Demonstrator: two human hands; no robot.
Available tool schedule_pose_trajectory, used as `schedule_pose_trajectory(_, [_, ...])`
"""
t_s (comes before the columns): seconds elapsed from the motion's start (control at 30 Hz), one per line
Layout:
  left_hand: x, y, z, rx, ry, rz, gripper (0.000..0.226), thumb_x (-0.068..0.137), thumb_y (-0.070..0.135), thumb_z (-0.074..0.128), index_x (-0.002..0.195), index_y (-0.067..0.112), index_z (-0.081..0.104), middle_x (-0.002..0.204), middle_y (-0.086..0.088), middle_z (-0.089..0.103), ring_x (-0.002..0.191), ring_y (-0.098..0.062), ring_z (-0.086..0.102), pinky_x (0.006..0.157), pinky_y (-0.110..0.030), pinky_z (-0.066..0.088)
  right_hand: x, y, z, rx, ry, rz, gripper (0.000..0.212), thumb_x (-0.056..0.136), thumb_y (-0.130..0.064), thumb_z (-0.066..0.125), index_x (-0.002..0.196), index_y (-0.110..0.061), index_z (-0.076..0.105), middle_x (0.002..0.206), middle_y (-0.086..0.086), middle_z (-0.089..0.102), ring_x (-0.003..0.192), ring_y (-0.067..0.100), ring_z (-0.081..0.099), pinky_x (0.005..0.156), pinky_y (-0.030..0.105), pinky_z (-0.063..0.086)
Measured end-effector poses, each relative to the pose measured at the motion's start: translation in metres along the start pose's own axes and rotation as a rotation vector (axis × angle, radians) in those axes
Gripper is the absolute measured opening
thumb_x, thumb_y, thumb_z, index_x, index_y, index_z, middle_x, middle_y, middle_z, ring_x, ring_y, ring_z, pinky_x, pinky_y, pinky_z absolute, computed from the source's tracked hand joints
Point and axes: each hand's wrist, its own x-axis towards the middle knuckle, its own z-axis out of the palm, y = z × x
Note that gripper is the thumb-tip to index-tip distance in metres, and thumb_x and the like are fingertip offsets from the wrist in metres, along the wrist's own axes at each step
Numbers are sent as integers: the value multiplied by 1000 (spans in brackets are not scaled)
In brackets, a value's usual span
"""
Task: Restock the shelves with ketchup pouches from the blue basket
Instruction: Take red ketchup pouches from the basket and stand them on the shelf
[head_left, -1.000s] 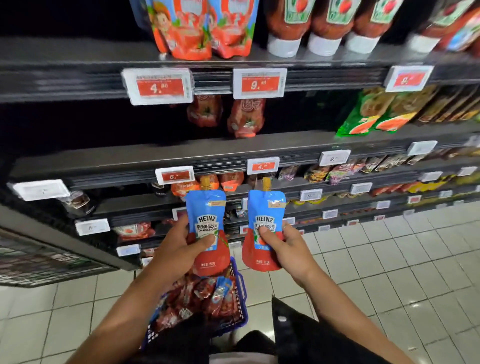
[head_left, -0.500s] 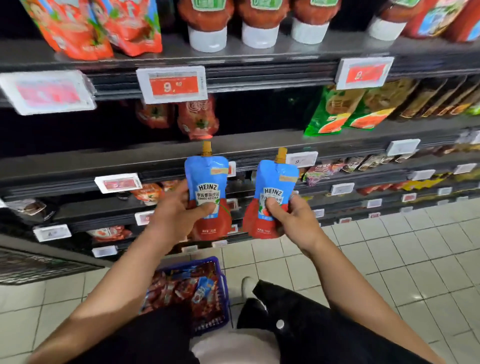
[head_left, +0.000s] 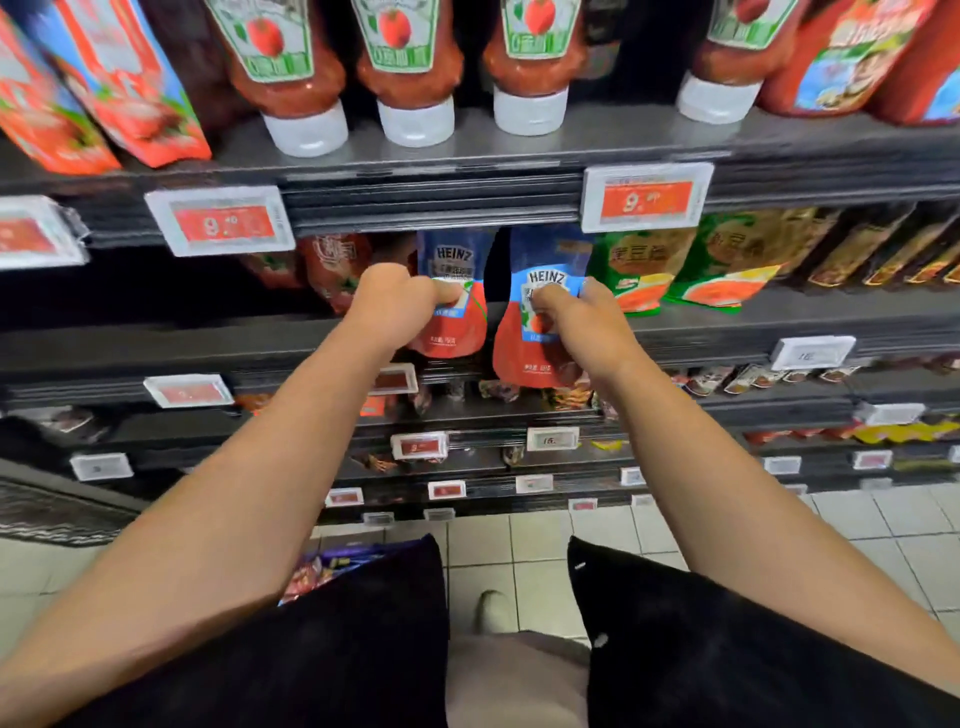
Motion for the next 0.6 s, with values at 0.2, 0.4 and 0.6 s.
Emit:
schedule_pose_trajectory(0.2, [15,12,11,186,43,-65,30,102,29,52,114,7,70,116,-19,69,112,-36,64,91,-30,48,29,-13,9,-136,57,1,39,71,-49,80,75,-11,72,74,1,71,69,17,66,67,36,54])
schedule_pose_trajectory(0.4, [13,9,21,287,21,-8,31,100,29,59,116,2,64,80,-3,63,95,-20,72,66,-17,40,48,-15,22,-193,38,-110,49,74,-33,80,118,-17,64,121,3,69,113,17,62,90,17,47])
schedule_pose_trajectory(0.6, [10,-7,28,364,147,122,38,78,38,83,96,9,65,92,-8,67,100,-27,67,85,-23,50,45,5,32,-141,119,-323,52,84,-22,80,123,0,55,120,19,67,112,31,66,96,46,54])
